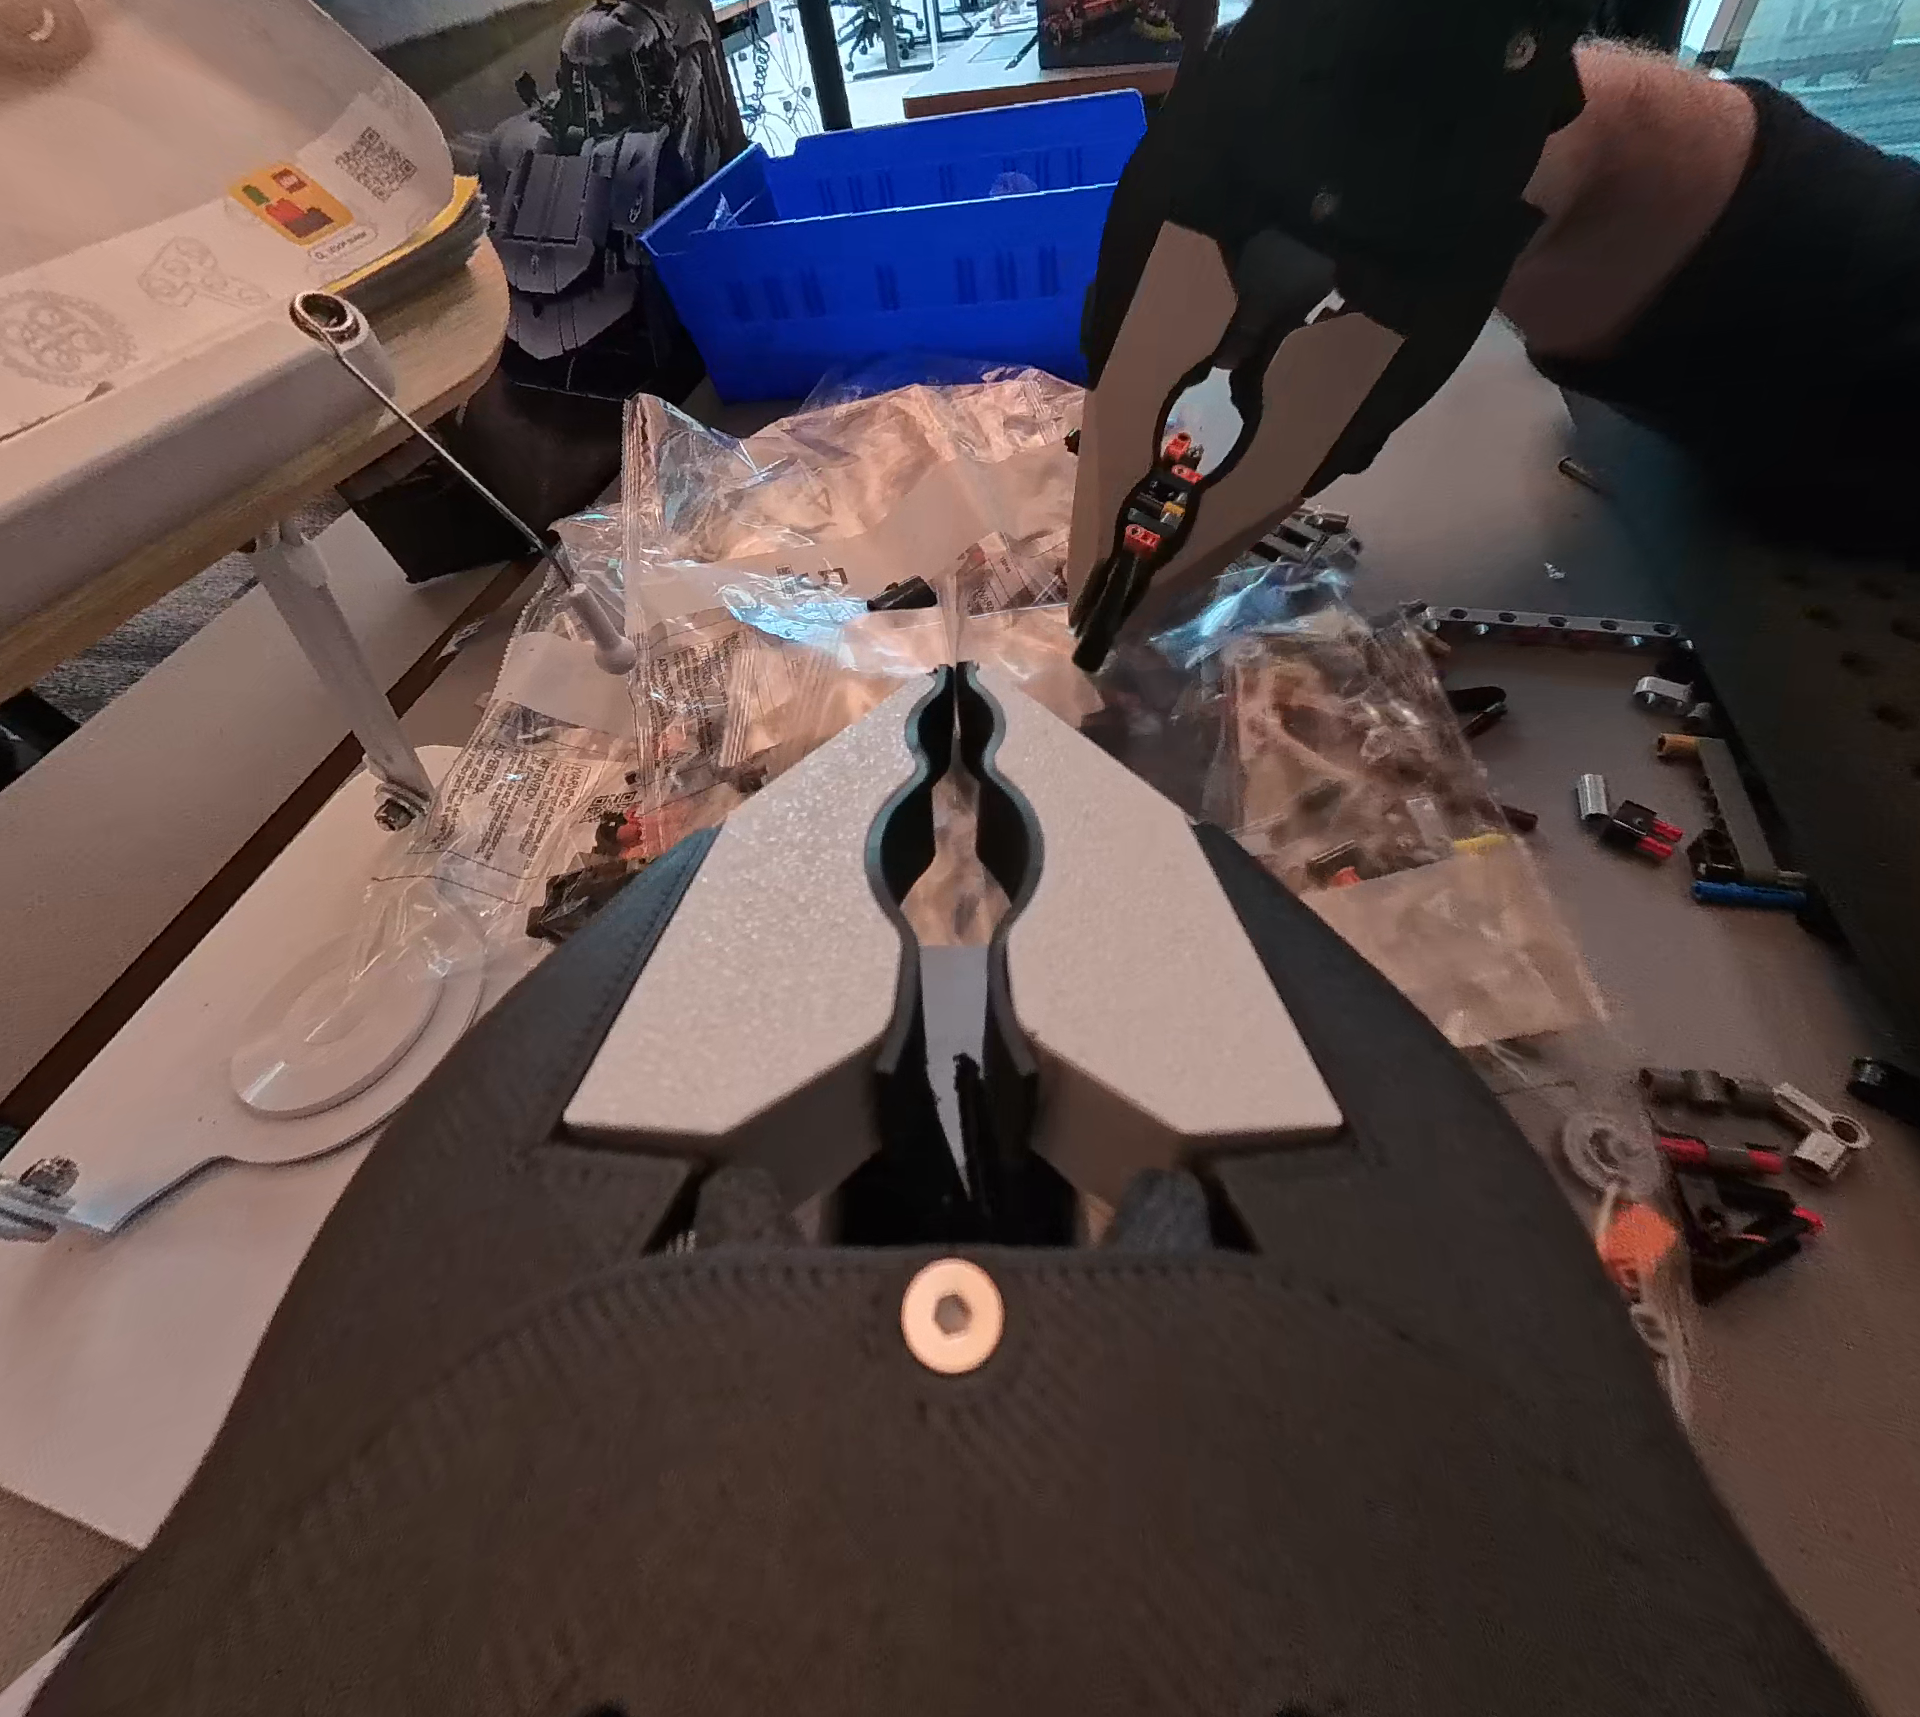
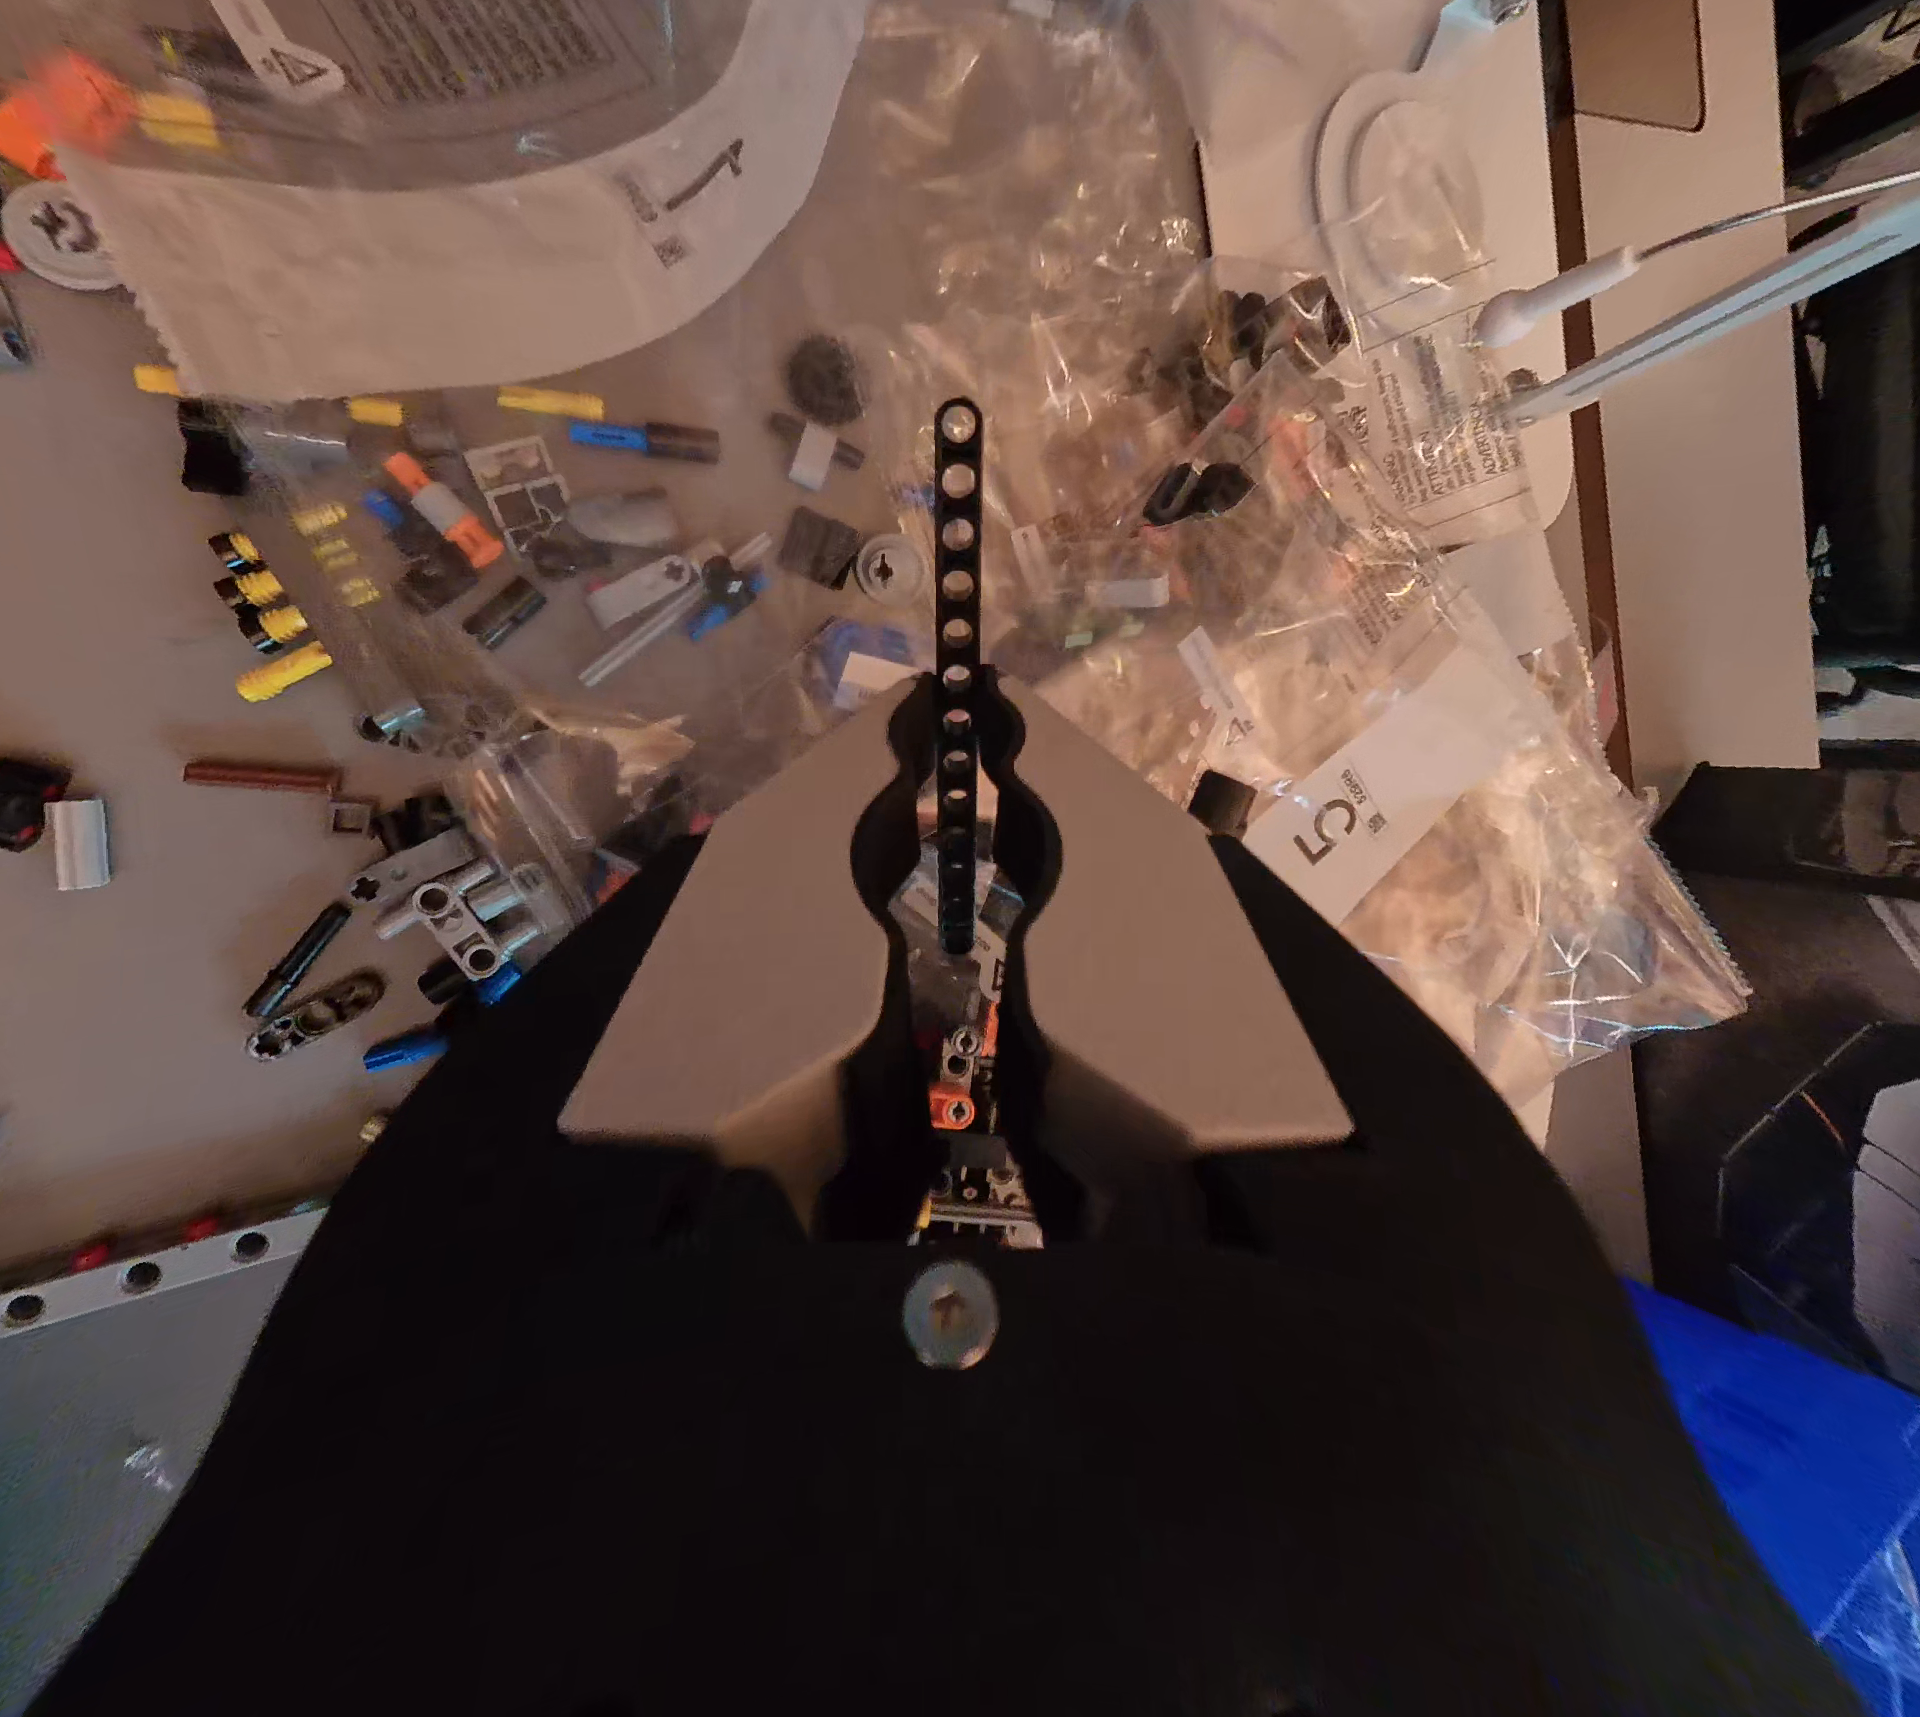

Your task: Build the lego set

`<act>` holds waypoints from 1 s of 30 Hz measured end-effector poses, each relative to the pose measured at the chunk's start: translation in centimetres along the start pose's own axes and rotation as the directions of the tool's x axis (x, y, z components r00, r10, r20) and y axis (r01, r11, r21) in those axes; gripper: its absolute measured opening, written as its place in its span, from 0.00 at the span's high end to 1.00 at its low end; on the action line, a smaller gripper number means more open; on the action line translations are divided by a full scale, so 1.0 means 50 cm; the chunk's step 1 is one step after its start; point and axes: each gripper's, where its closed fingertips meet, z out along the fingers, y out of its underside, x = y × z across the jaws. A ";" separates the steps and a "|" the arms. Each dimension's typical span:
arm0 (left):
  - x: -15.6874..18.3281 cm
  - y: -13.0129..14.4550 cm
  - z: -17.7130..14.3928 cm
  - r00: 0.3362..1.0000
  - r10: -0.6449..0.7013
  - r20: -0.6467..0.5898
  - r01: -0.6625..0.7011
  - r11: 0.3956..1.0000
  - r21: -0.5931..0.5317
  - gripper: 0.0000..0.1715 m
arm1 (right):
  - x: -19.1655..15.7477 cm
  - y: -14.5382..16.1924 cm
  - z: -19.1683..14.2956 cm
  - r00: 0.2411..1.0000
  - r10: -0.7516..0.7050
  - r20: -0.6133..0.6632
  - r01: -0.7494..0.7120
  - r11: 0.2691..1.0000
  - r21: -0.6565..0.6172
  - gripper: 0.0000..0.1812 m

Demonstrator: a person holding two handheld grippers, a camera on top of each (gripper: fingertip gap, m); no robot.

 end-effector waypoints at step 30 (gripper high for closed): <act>0.009 -0.006 0.000 1.000 0.009 -0.018 -0.009 1.000 0.005 1.00 | 0.018 -0.004 0.011 0.999 0.039 -0.038 -0.038 0.999 0.014 0.98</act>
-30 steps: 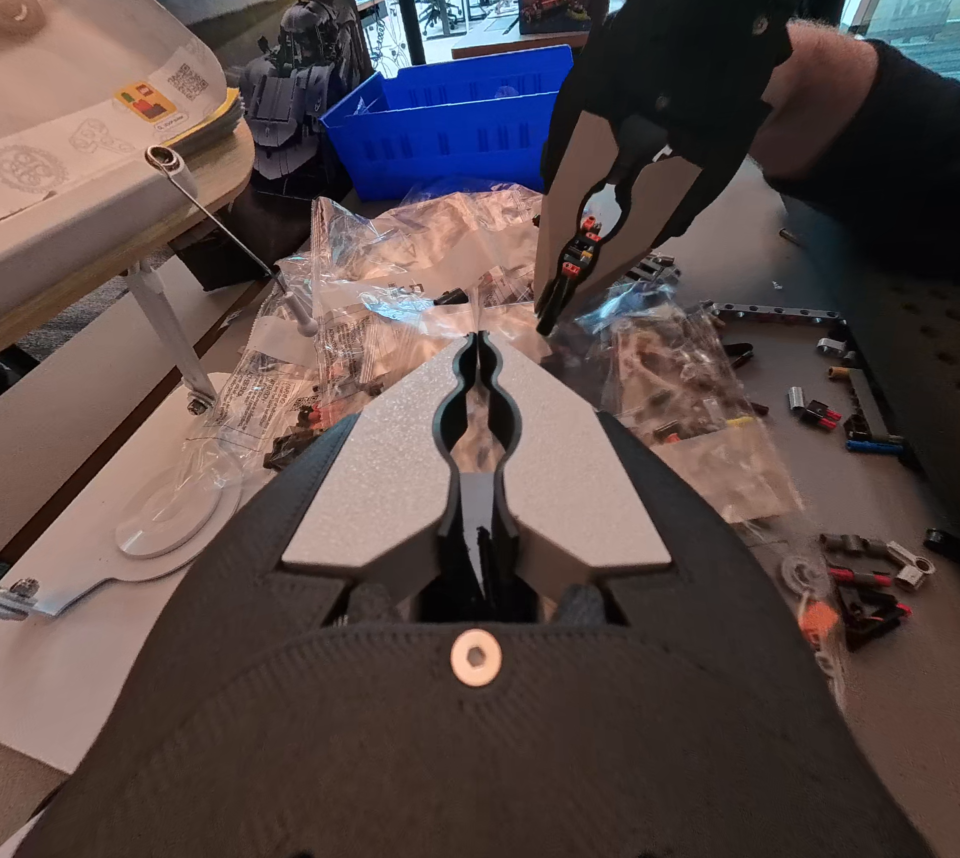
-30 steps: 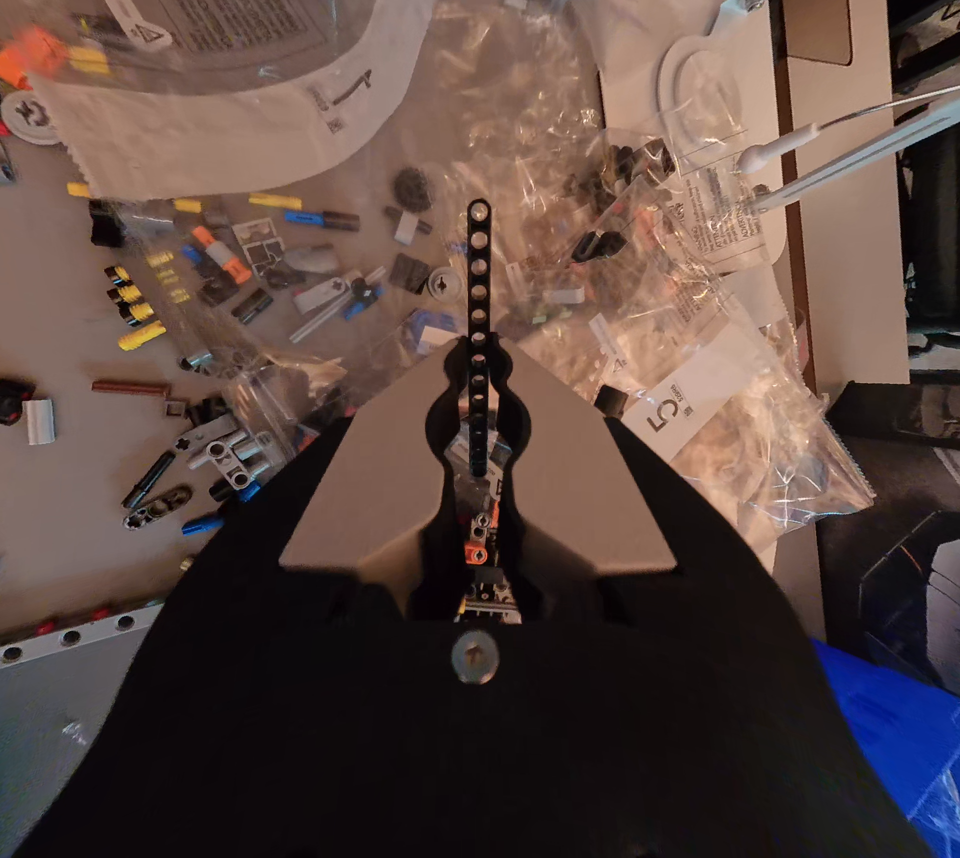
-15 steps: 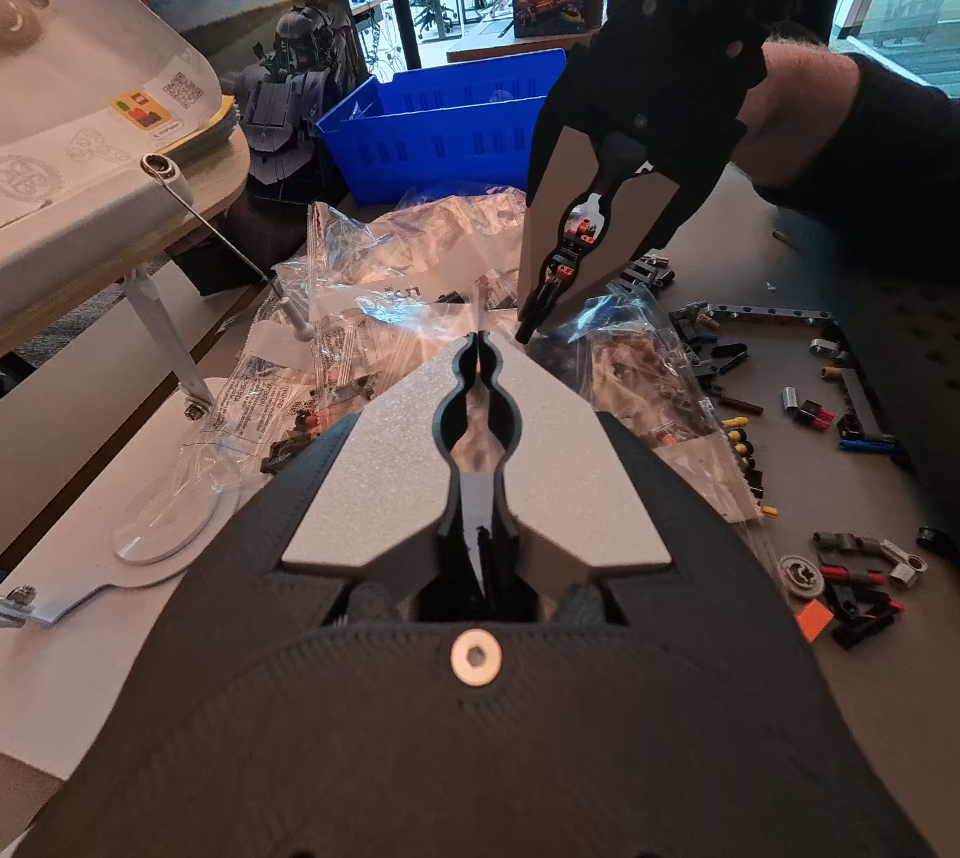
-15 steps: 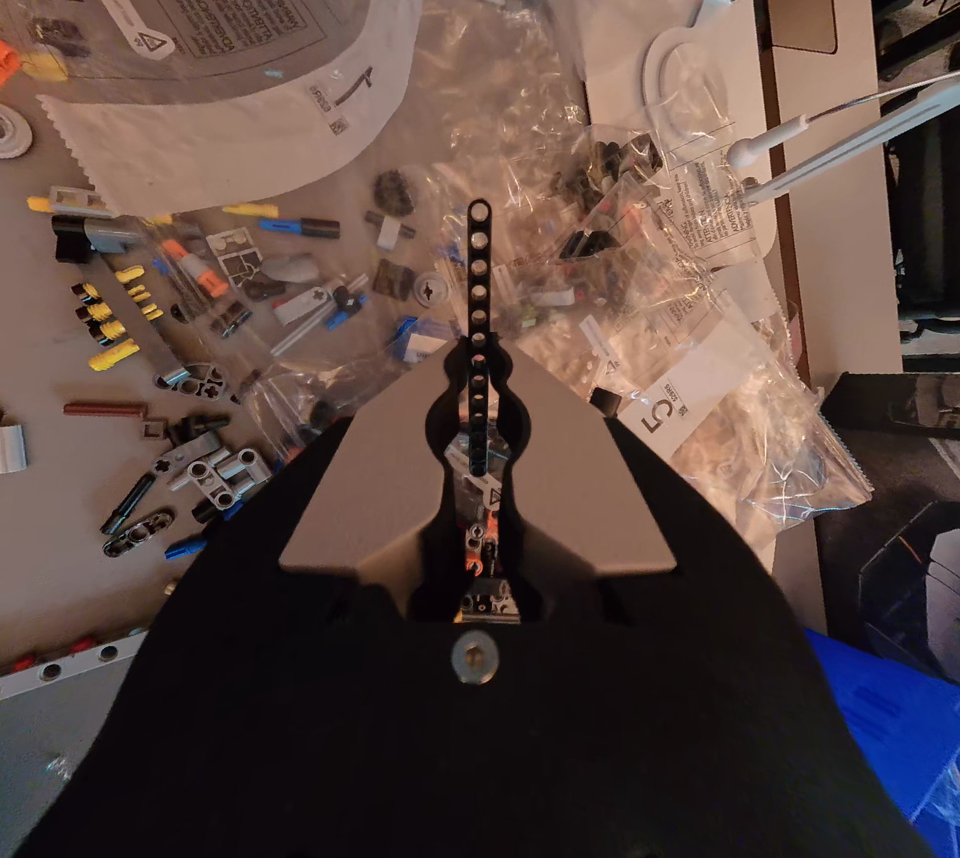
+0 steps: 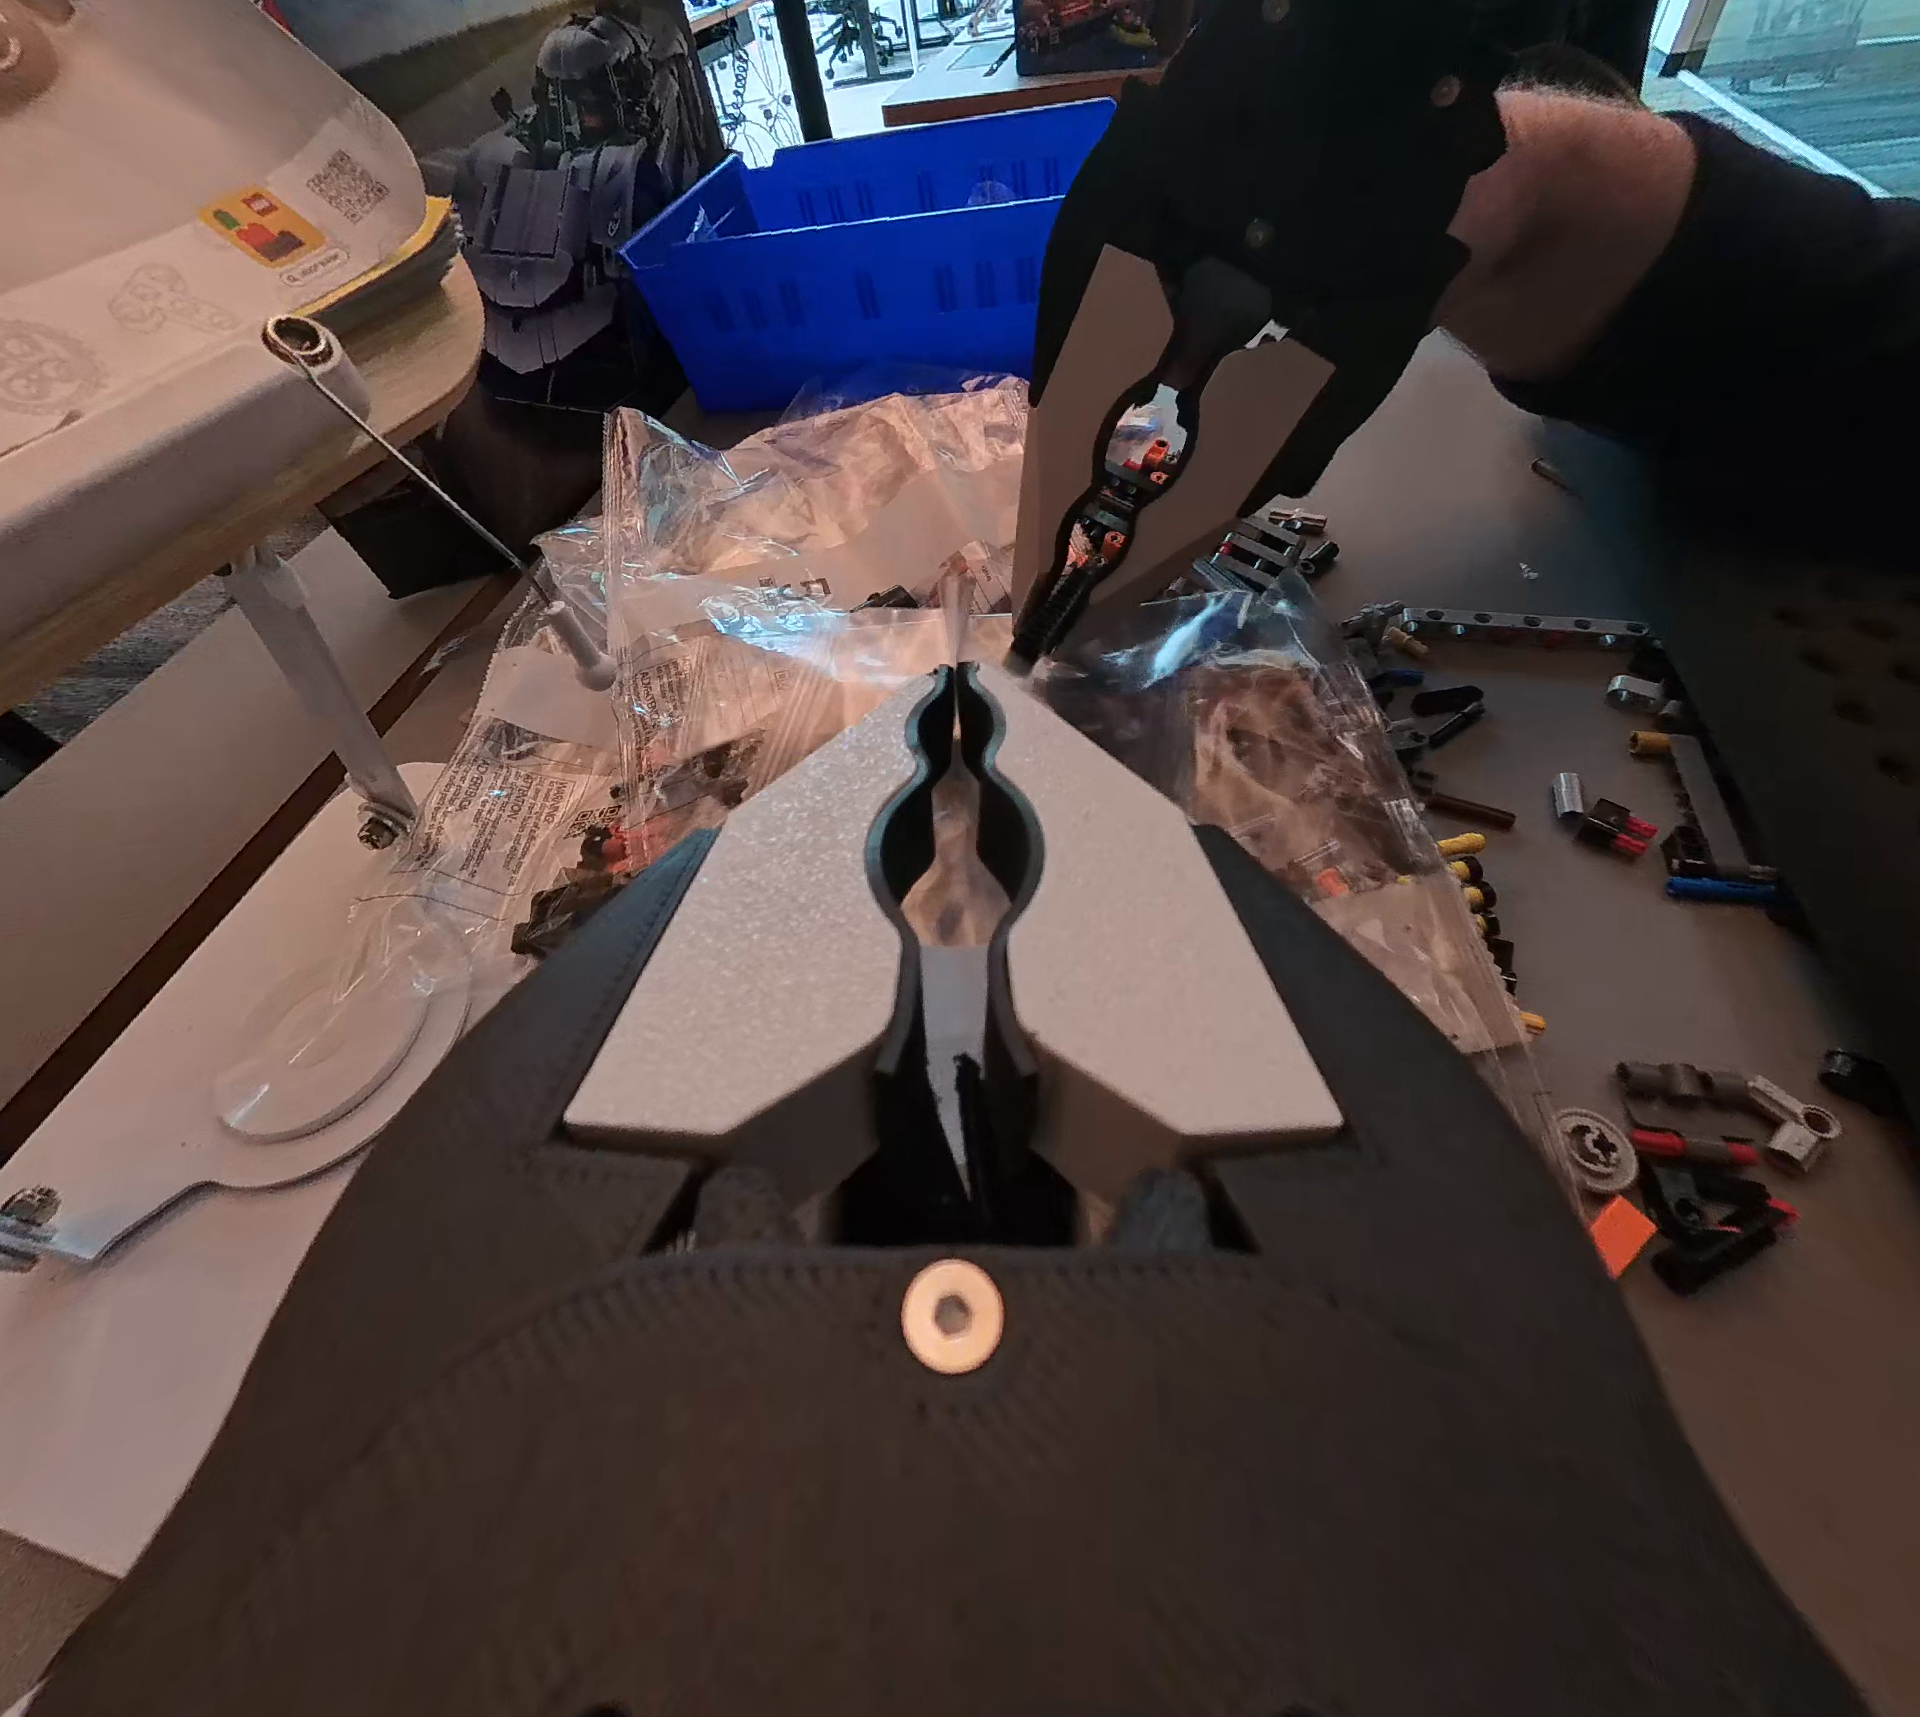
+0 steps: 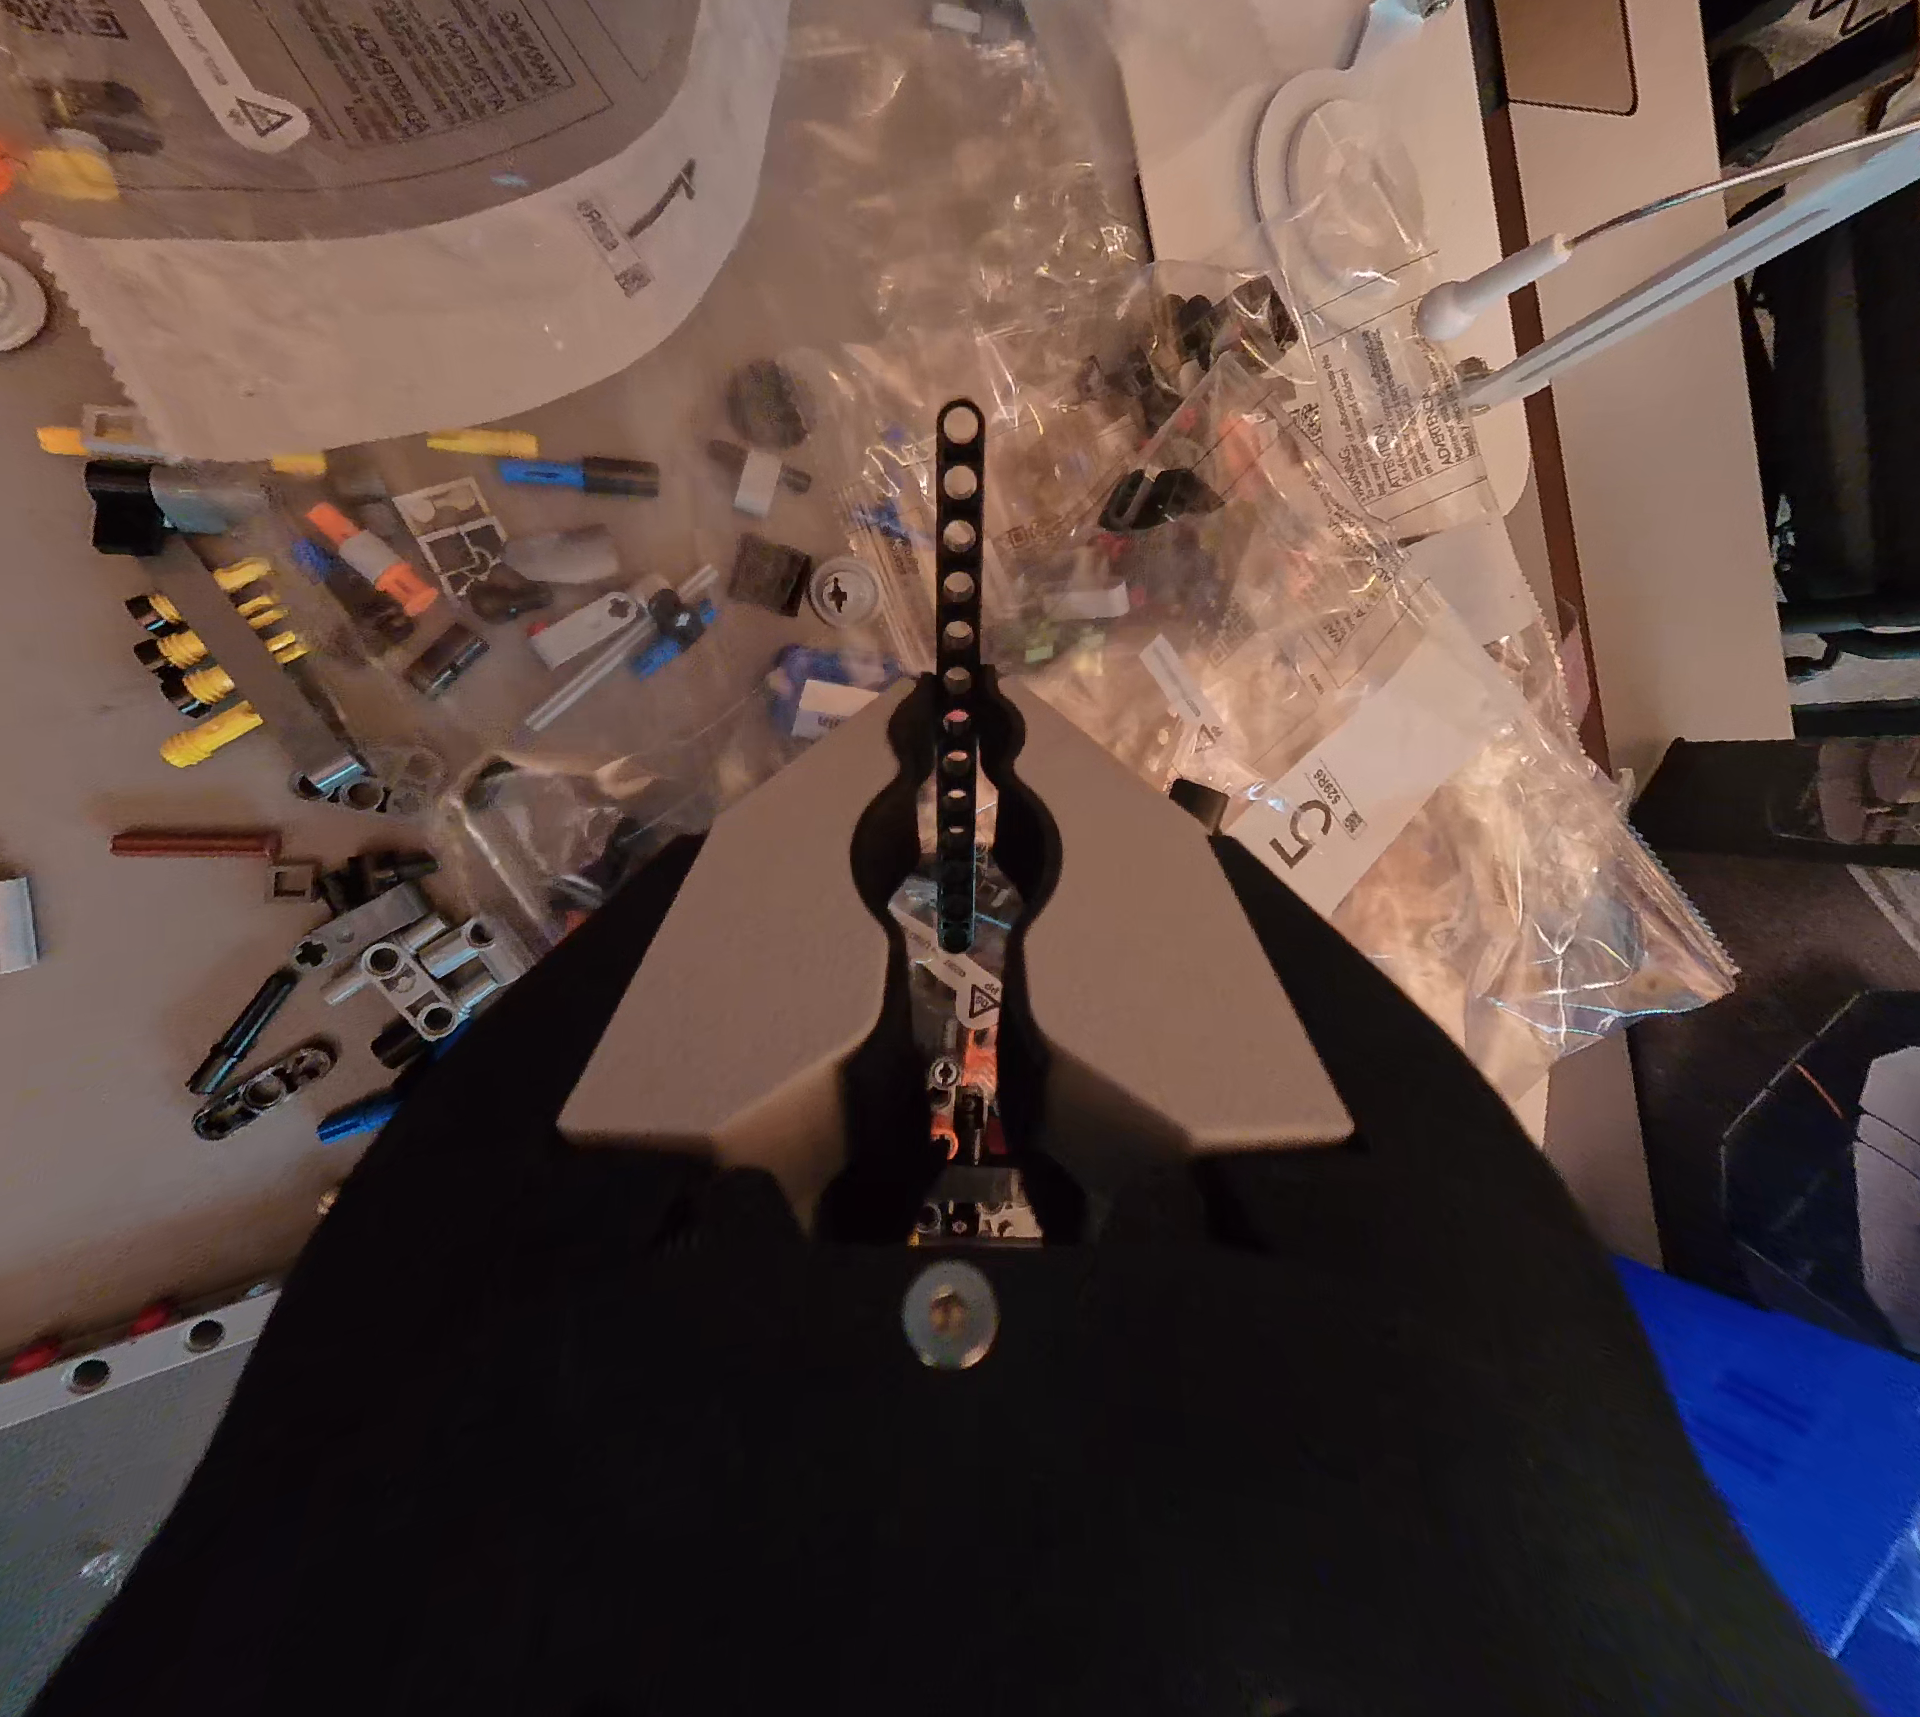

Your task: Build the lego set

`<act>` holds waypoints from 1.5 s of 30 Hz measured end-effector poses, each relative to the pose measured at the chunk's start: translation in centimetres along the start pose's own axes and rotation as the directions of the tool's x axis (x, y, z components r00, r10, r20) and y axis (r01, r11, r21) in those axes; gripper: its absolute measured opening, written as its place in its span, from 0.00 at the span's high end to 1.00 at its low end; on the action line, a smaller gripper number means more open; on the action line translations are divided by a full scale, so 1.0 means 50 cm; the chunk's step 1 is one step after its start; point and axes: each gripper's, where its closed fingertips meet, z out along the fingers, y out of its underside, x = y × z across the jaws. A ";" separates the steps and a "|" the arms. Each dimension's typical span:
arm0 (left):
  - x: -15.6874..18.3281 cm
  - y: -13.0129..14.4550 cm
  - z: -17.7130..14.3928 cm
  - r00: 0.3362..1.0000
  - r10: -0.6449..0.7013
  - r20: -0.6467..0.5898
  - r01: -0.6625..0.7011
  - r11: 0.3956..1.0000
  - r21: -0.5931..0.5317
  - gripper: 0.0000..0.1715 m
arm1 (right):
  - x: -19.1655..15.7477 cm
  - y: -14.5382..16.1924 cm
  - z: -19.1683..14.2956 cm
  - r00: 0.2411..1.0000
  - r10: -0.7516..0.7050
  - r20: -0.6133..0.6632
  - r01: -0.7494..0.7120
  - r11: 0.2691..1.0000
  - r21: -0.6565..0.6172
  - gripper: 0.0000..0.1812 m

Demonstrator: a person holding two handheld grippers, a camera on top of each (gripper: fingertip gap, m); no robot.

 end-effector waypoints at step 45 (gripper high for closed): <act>0.006 0.002 0.002 1.000 0.013 -0.006 -0.013 1.000 -0.018 1.00 | -0.050 0.026 0.005 0.993 -0.049 0.110 0.058 0.995 -0.076 0.98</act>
